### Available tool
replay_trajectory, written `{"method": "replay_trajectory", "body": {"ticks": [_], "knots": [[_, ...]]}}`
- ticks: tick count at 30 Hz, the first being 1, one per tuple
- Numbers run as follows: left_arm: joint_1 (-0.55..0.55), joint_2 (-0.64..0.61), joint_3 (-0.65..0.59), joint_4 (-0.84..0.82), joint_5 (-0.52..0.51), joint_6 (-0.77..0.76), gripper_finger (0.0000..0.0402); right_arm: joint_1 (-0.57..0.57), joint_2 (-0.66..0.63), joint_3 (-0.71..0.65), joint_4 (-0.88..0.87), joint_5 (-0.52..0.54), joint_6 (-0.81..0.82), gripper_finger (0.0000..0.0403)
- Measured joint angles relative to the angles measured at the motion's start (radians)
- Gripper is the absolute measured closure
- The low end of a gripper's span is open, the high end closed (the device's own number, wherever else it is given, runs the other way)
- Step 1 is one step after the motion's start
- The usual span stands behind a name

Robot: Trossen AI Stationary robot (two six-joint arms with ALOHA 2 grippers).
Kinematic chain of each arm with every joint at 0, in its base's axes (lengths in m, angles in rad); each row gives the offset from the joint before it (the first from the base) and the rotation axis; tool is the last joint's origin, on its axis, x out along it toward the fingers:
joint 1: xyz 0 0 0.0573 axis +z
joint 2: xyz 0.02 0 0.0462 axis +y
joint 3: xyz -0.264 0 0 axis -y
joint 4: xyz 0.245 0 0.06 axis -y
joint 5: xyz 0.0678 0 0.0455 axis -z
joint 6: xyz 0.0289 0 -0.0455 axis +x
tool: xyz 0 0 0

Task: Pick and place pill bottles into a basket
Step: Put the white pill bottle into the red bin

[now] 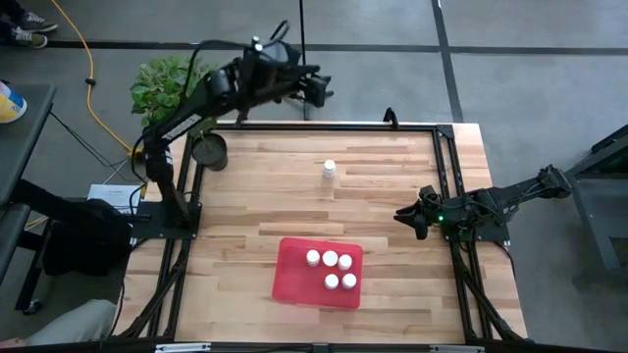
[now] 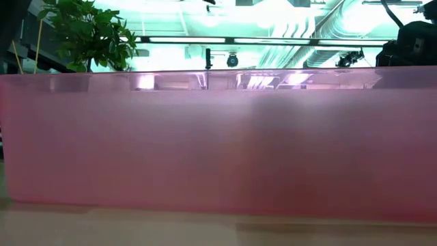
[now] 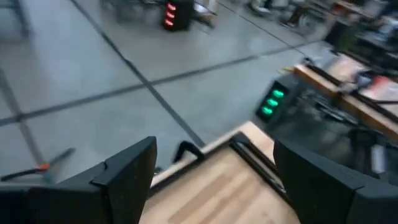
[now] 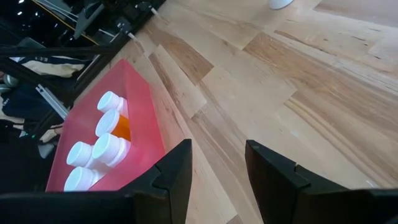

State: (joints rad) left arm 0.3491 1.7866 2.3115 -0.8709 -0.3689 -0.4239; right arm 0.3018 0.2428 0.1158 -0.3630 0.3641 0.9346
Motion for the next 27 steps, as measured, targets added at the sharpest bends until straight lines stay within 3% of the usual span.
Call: {"method": "replay_trajectory", "body": {"ticks": [4, 8, 17, 27], "knots": [[0.087, 0.026, 0.000, 0.005, 0.211, 0.000, 0.0046, 0.000, 0.000, 0.000, 0.000, 0.000, 0.000, 0.0263], [0.137, 0.056, -0.001, -0.006, 0.316, -0.023, 0.0046, 0.000, 0.000, 0.000, 0.000, 0.000, 0.000, 0.0263], [0.155, 0.167, 0.000, -0.053, 0.381, -0.007, 0.0046, 0.000, 0.000, 0.000, 0.000, -0.001, 0.003, 0.0263], [0.122, 0.319, -0.001, -0.164, 0.365, 0.002, 0.0046, 0.000, 0.000, 0.000, 0.001, -0.007, 0.006, 0.0263]]}}
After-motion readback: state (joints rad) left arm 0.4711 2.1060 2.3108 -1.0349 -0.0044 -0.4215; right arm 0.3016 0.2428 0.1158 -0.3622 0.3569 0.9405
